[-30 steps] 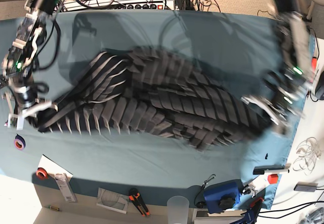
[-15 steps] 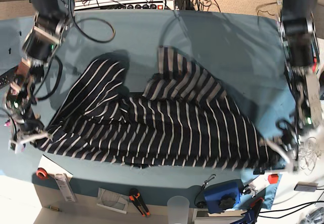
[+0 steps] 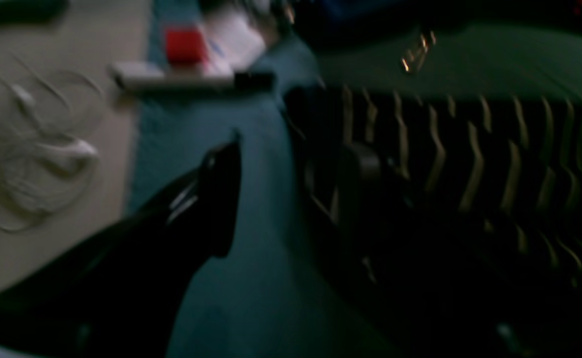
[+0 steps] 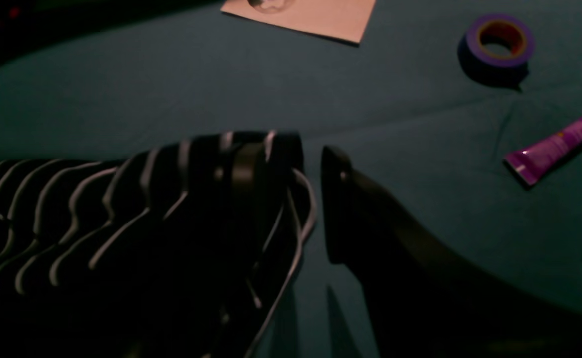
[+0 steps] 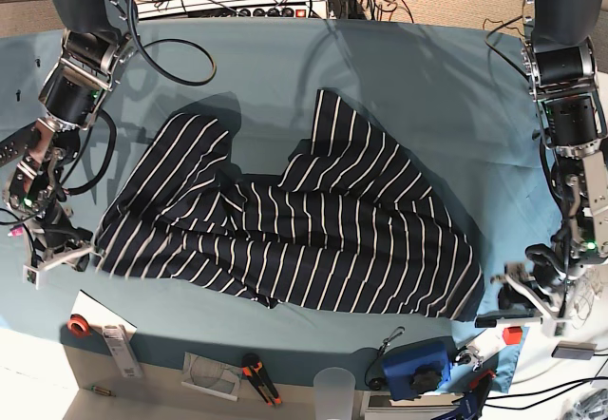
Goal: Layout the t-shirt on the table in an organized manner, then fold the t-shirt properly
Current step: 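Grasp the shirt with both grippers and stretch it flat, then grasp the shirt's folded-over flap with the left gripper and pull it open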
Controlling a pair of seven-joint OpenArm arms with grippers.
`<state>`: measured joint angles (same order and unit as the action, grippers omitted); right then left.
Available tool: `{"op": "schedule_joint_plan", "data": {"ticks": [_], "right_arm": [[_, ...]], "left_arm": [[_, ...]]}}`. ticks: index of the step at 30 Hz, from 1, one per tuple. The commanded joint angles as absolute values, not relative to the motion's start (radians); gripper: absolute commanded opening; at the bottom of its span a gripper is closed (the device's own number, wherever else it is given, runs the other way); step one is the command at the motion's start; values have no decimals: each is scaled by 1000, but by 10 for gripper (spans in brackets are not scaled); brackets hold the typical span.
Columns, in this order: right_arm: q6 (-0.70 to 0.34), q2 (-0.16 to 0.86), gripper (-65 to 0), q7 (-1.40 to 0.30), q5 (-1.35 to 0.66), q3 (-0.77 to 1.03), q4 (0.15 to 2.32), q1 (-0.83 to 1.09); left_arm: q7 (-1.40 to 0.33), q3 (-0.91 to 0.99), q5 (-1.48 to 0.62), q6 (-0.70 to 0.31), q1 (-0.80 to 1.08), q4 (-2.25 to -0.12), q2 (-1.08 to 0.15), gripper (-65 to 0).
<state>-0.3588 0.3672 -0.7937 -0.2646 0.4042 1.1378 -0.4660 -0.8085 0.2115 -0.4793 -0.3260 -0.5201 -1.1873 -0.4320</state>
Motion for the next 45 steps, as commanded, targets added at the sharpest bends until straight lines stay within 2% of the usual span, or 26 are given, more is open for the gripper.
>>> {"op": "schedule_joint_plan", "data": {"ticks": [1, 6, 10, 13, 23, 26, 30, 34, 38, 45], "right_arm": [[-369, 395, -457, -768, -304, 408, 1175, -499], [-442, 420, -457, -795, -398, 408, 1300, -498], [-467, 433, -457, -883, -411, 409, 1419, -496], [-468, 432, -457, -915, -461, 414, 1488, -479], [-503, 432, -457, -997, -587, 443, 1513, -393], [-533, 429, -457, -1029, -636, 519, 1513, -364], [-591, 430, -457, -1103, -731, 669, 1513, -329], [-670, 430, -457, -1222, -770, 826, 1513, -306], [-677, 443, -457, -1237, -771, 932, 1513, -262], [-678, 465, -457, -1234, -767, 974, 1513, -198]], "left_arm": [[-800, 216, -521, -352, -560, -1213, -447, -331], [-887, 252, -600, -420, -559, -1281, -446, -335], [-1055, 292, -746, -530, -541, -1406, -446, -430], [-1138, 292, -824, -589, -496, -1532, -446, -444], [-1127, 290, -785, -585, -125, -1860, -413, -444], [-1084, 290, -757, -587, -12, -1949, -354, -444], [-987, 285, -733, -662, 111, -2018, -265, -444], [-850, 203, -522, -698, 175, -2027, -209, -444], [-725, 34, -257, -698, 206, -2027, -214, -444], [-633, -243, 148, -401, 196, -2026, -214, -437]]}}
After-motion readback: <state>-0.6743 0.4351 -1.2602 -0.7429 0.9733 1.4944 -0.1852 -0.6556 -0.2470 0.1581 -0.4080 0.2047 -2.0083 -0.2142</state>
